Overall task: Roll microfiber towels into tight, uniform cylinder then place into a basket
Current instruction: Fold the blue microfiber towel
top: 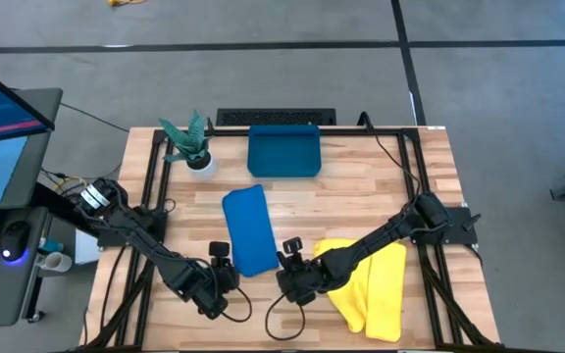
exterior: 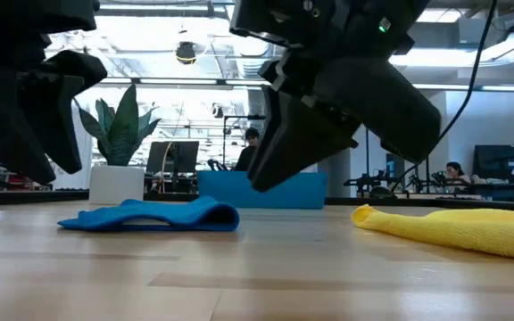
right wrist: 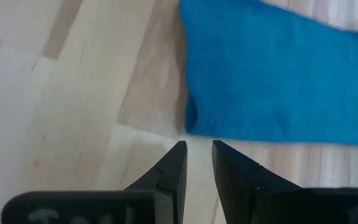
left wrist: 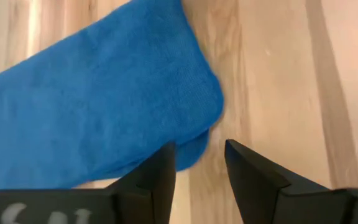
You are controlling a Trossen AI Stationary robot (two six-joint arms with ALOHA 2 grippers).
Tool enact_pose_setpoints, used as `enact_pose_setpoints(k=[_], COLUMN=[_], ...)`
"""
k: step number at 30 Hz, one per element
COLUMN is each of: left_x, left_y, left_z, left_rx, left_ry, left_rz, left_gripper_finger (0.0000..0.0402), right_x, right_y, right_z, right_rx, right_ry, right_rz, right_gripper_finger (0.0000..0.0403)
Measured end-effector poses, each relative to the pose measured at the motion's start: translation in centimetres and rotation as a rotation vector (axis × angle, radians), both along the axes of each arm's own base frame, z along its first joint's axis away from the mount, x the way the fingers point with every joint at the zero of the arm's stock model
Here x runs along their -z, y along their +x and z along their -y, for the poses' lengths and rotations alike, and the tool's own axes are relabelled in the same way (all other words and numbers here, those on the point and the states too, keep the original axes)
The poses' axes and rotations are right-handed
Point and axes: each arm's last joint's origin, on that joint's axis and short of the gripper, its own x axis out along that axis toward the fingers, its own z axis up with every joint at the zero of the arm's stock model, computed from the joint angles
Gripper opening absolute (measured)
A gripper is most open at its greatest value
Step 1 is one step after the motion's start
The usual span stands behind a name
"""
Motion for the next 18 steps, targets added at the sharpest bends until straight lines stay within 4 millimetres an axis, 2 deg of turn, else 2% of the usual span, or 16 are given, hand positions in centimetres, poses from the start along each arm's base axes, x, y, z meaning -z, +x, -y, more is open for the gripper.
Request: enact_pose_setpoints(k=[8,18], left_x=[-0.1,-0.1], left_y=[0.8,1.1], left_z=[-0.2,-0.4], left_rx=[0.016,0.059], left_ry=[-0.053,-0.036], left_rz=[0.006,-0.001], left_gripper_finger=[0.0184,0.0192], right_x=[-0.3,-0.2], right_y=[0.8,2.1], right_z=[0.2,2.9], right_rx=[-0.14,-0.126], right_ry=[-0.033,0.107], right_rz=[0.03,-0.01], right_gripper_finger=[0.0098,0.0098])
